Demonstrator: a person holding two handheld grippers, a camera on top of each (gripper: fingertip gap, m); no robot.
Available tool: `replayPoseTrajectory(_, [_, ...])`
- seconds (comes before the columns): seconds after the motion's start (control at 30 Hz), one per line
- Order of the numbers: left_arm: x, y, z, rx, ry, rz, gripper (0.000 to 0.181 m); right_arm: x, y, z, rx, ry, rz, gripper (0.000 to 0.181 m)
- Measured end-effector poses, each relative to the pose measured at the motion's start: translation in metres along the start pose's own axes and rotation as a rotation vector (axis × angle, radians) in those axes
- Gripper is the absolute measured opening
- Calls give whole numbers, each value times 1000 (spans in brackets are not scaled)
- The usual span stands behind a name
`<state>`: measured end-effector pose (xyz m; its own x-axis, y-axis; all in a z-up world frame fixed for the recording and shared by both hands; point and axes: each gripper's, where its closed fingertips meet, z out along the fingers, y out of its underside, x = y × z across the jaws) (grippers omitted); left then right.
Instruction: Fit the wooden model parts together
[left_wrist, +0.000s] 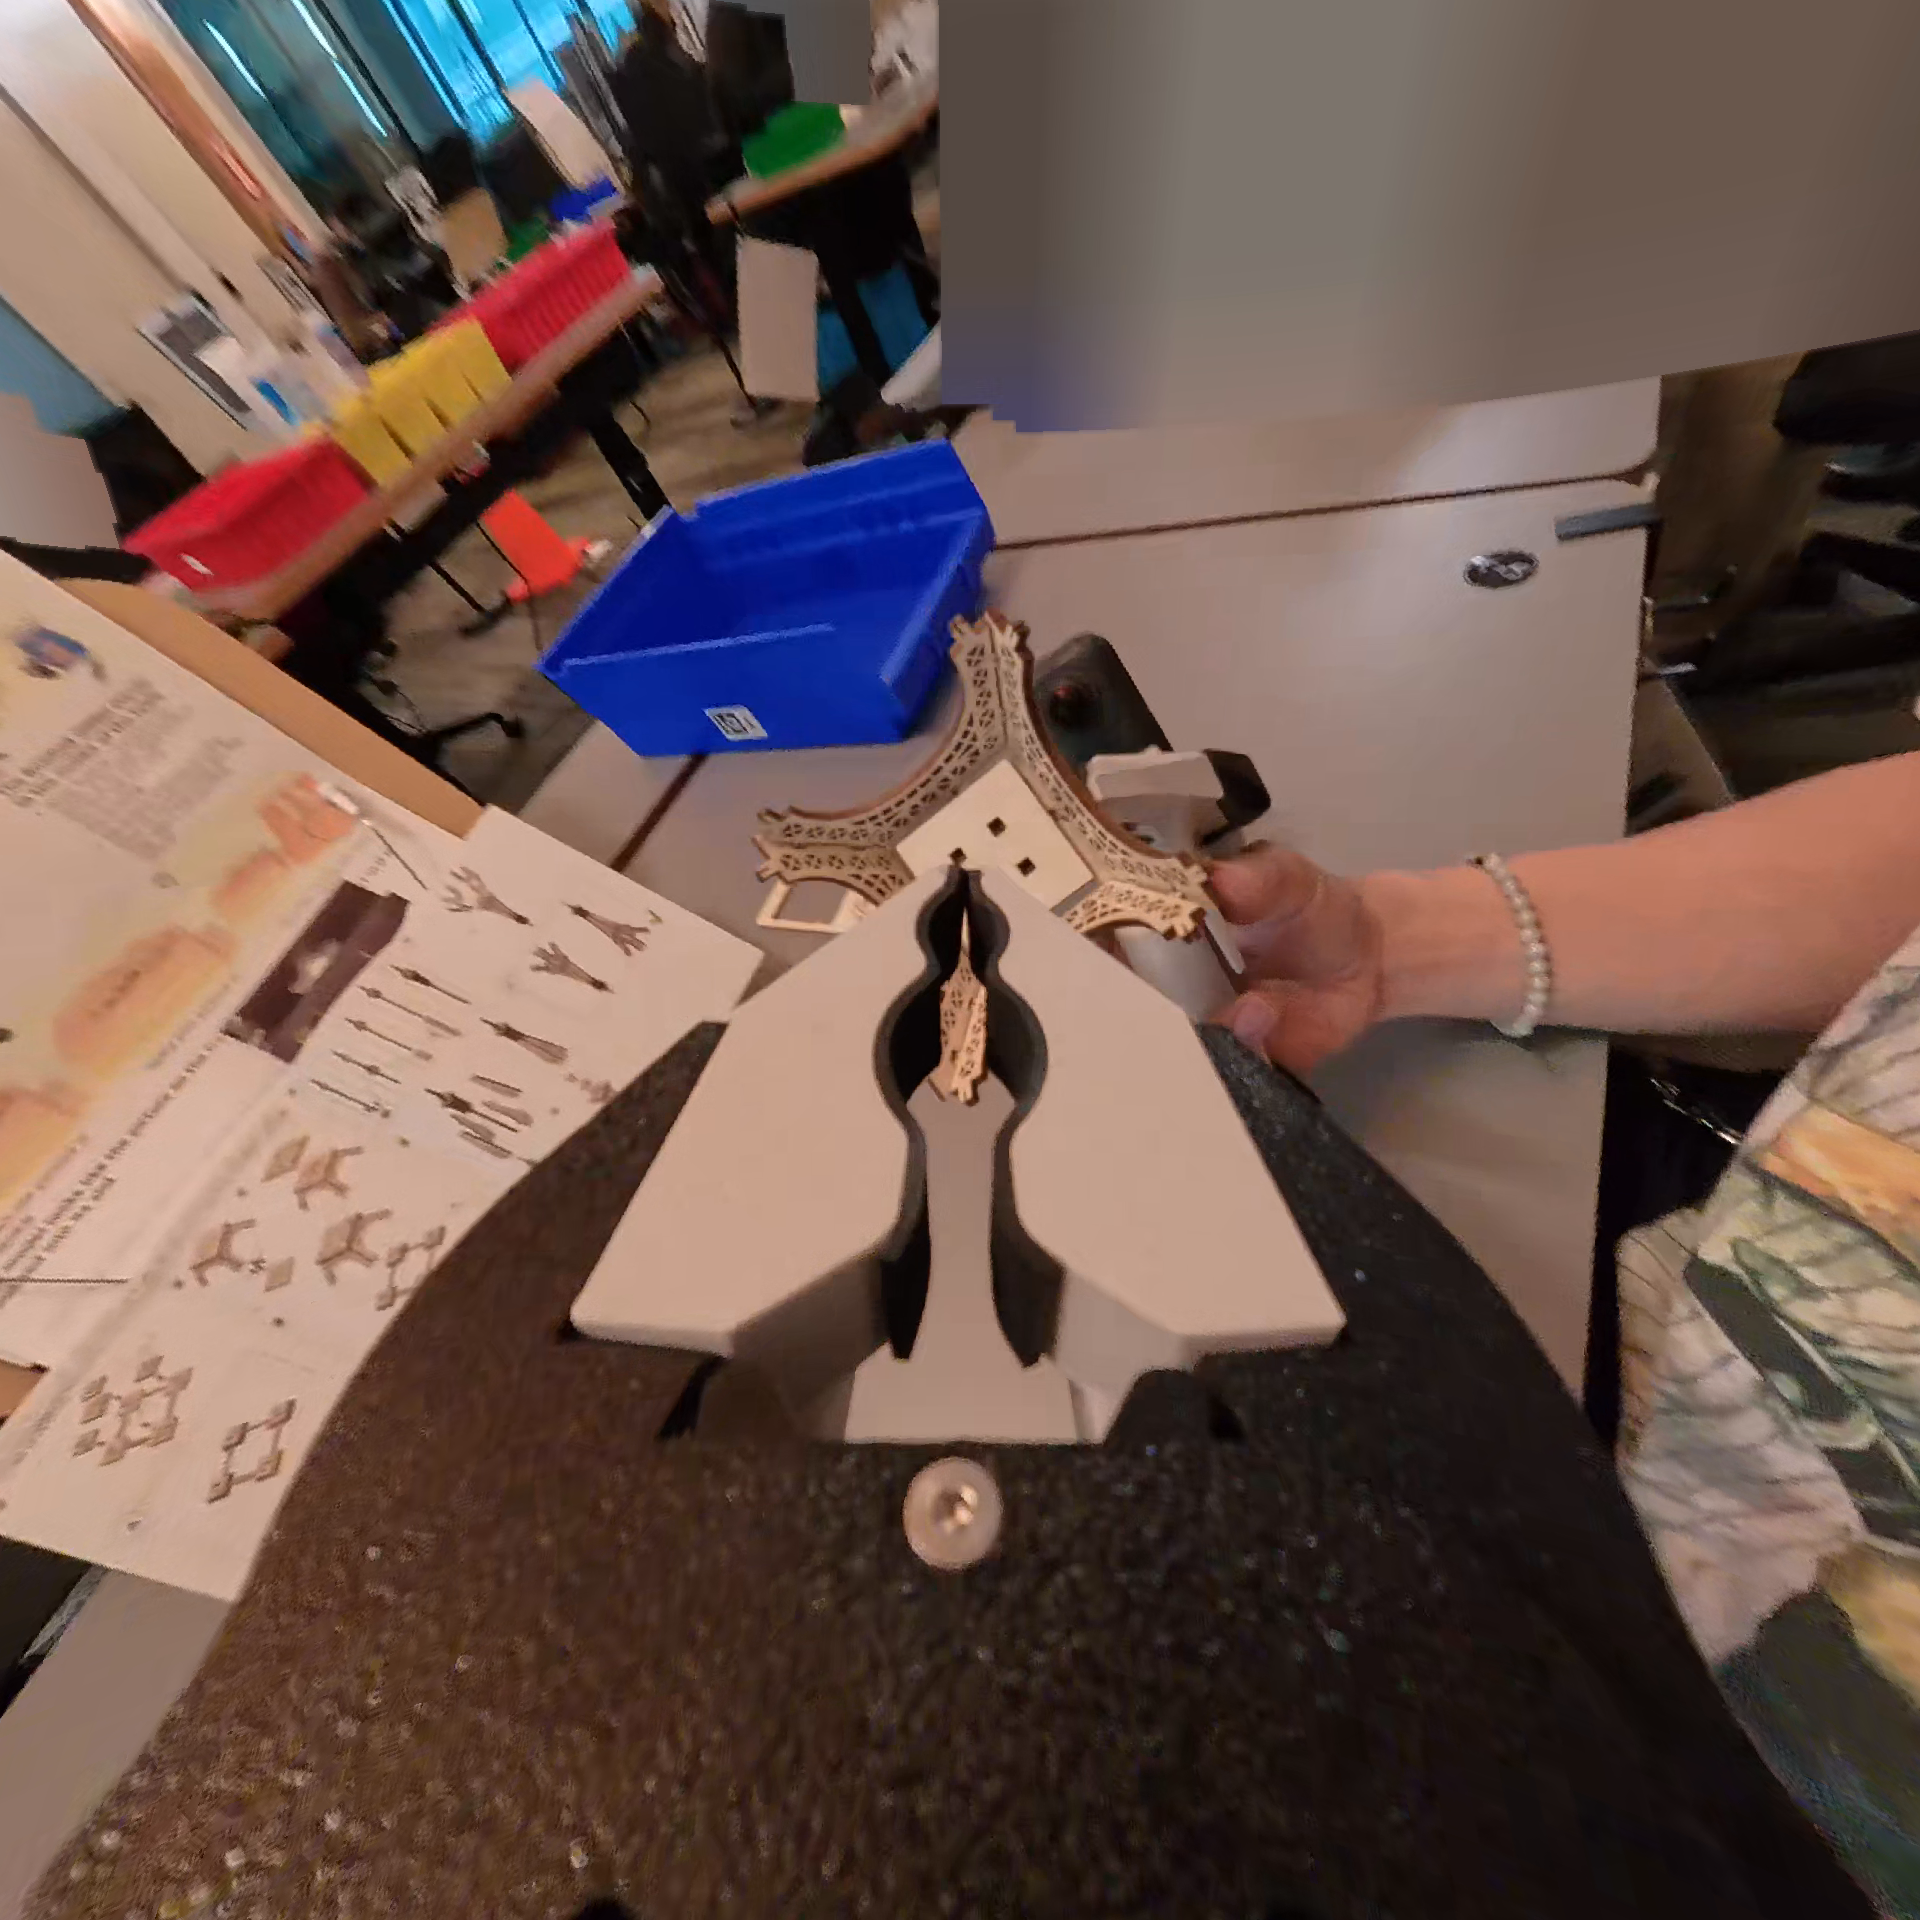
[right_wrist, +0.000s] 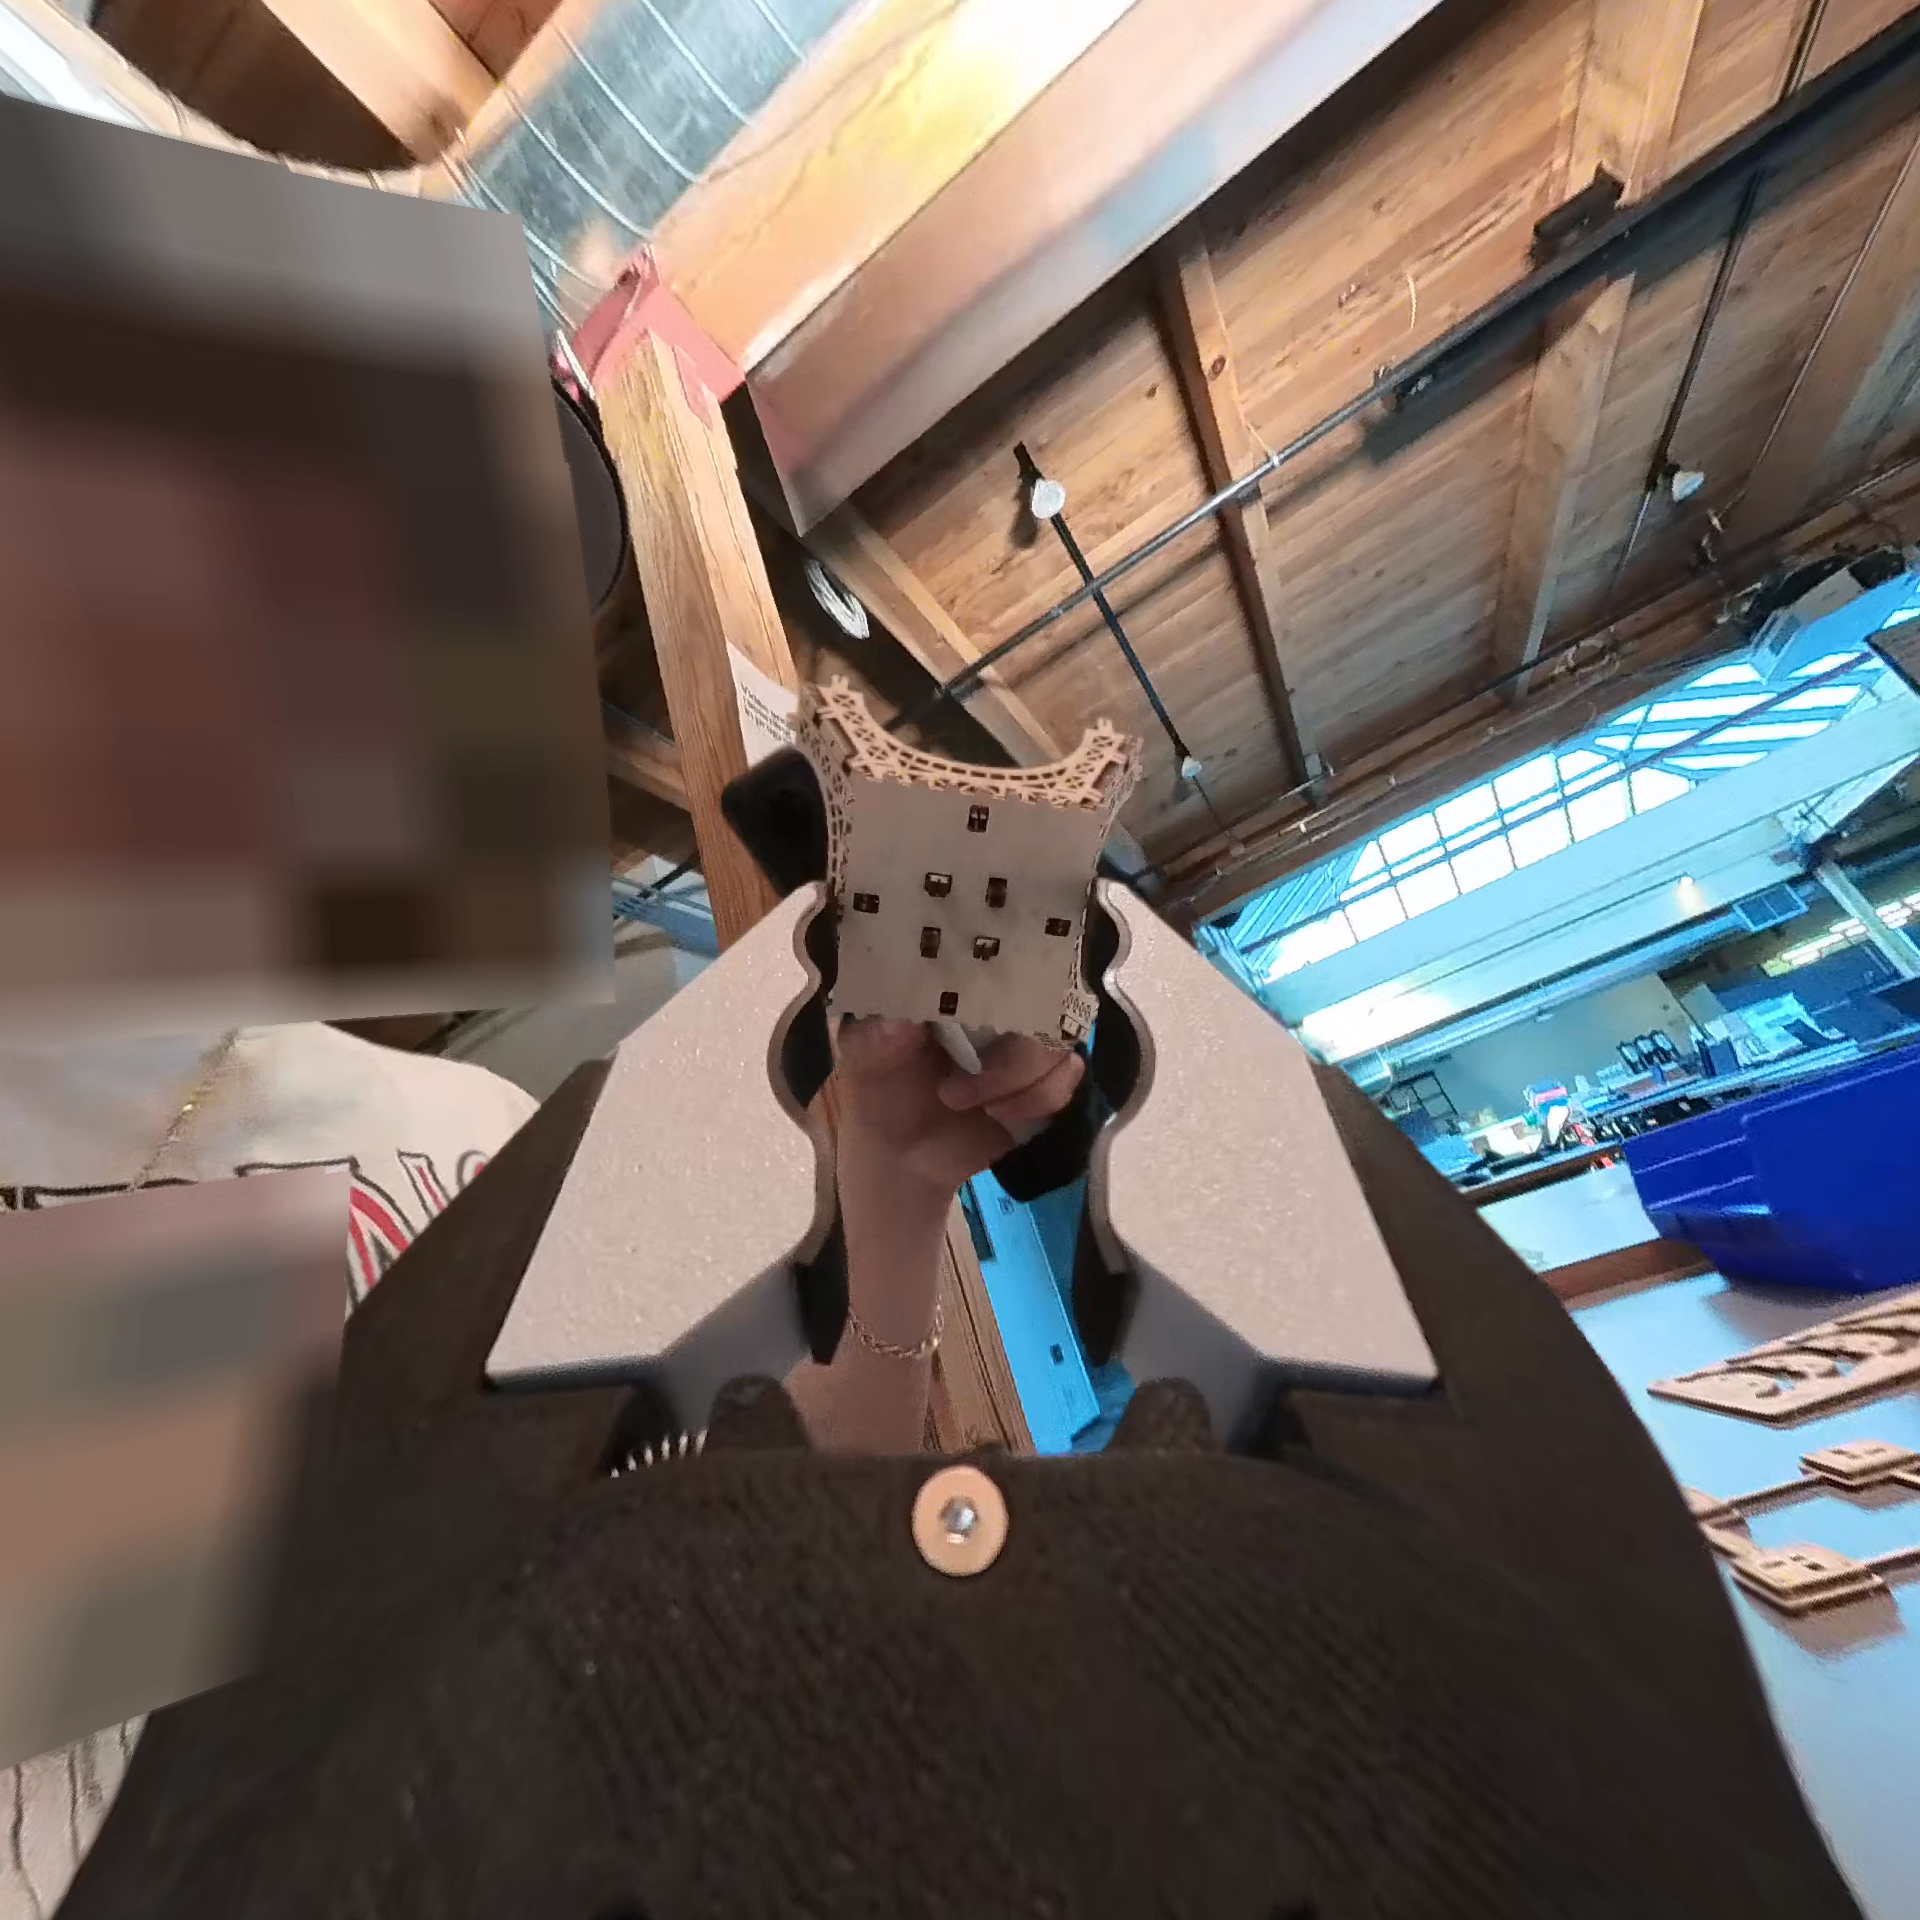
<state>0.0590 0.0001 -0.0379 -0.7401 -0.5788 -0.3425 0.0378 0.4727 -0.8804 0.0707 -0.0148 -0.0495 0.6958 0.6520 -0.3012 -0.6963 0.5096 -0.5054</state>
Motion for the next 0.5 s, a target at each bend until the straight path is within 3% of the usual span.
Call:
replayPoseTrajectory(0.23, [8,12,2,-76,111,24,0,-4,11,3,-77,-26,14,46])
replayPoseTrajectory(0.5, [6,16,1,-106,76,51,0,2,20,4,-119,5,4,46])
